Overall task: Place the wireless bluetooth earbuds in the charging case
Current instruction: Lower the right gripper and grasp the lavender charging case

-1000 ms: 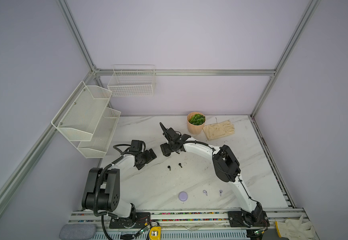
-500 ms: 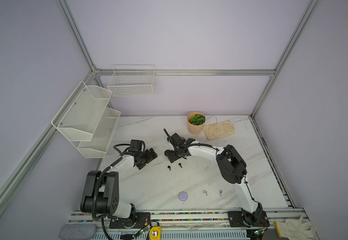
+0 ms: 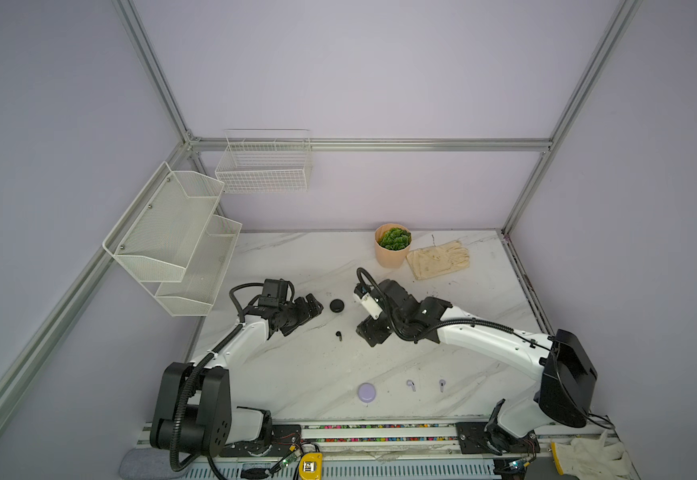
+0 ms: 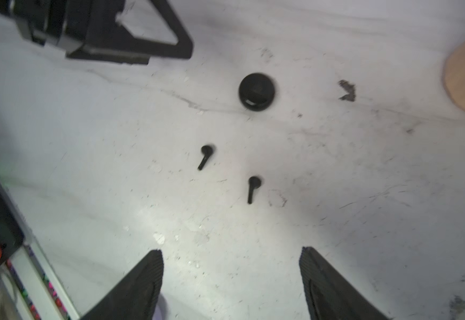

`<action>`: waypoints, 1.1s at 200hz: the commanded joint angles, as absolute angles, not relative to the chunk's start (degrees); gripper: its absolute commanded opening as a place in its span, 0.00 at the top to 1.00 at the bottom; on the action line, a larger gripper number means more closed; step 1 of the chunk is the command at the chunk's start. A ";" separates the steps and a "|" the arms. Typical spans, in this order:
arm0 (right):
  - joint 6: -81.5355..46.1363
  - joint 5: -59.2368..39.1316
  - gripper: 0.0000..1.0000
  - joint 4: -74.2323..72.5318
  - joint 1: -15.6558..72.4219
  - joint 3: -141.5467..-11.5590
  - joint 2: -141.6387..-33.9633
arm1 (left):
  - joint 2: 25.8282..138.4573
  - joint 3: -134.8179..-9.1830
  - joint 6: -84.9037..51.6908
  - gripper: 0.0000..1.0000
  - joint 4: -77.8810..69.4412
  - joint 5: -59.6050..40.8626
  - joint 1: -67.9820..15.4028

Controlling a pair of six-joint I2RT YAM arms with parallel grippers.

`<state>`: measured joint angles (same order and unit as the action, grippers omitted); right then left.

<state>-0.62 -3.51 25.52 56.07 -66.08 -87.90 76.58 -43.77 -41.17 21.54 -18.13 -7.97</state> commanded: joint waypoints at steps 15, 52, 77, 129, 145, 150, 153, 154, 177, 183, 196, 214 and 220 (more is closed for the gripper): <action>-3.29 -5.76 0.21 28.32 66.22 -60.10 -85.22 | 74.18 -39.95 -40.61 0.03 21.71 -22.85 -8.88; -5.78 -4.42 0.21 29.31 72.63 -59.85 -88.64 | 73.39 -38.90 -40.34 0.04 21.71 -23.92 -9.05; -8.13 -5.17 0.18 30.41 72.65 -59.94 -90.85 | 72.45 -38.45 -40.26 0.04 21.71 -23.66 -9.05; -12.19 -1.99 0.22 31.65 72.65 -59.79 -96.21 | 73.35 -38.58 -40.19 0.03 21.48 -24.06 -9.06; -11.19 -0.99 0.27 32.86 72.67 -61.23 -99.25 | 73.39 -38.58 -40.08 0.03 21.49 -24.33 -9.09; -11.00 -0.61 0.29 33.13 72.64 -61.55 -99.98 | 73.33 -38.50 -40.08 0.03 21.58 -24.35 -9.14; -10.83 -0.45 0.30 33.25 72.66 -61.60 -100.55 | 73.22 -38.43 -40.14 0.03 21.65 -24.36 -9.12; -10.78 -0.36 0.30 33.24 72.67 -61.56 -100.64 | 73.17 -38.42 -40.16 0.03 21.64 -24.35 -9.09; -10.68 1.23 0.35 33.71 72.61 -61.87 -102.24 | 72.18 -37.72 -40.51 0.03 21.61 -24.13 -9.14; -10.80 1.82 0.36 33.75 72.63 -61.93 -102.22 | 71.96 -37.49 -40.61 0.03 21.62 -24.08 -9.14; -10.81 2.73 0.39 33.41 72.63 -62.29 -101.79 | 71.72 -37.25 -40.76 0.03 21.62 -23.99 -9.18; -10.85 3.14 0.40 33.26 72.62 -62.96 -101.85 | 71.68 -37.18 -40.71 0.03 21.62 -24.09 -9.14; -11.13 3.16 0.41 33.38 72.61 -63.07 -101.94 | 71.71 -37.25 -40.70 0.03 21.62 -24.09 -9.14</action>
<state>-10.26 0.93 30.98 72.75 -61.65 -101.38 73.17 -39.38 -40.95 22.17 -22.79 -8.82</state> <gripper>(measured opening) 0.601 0.967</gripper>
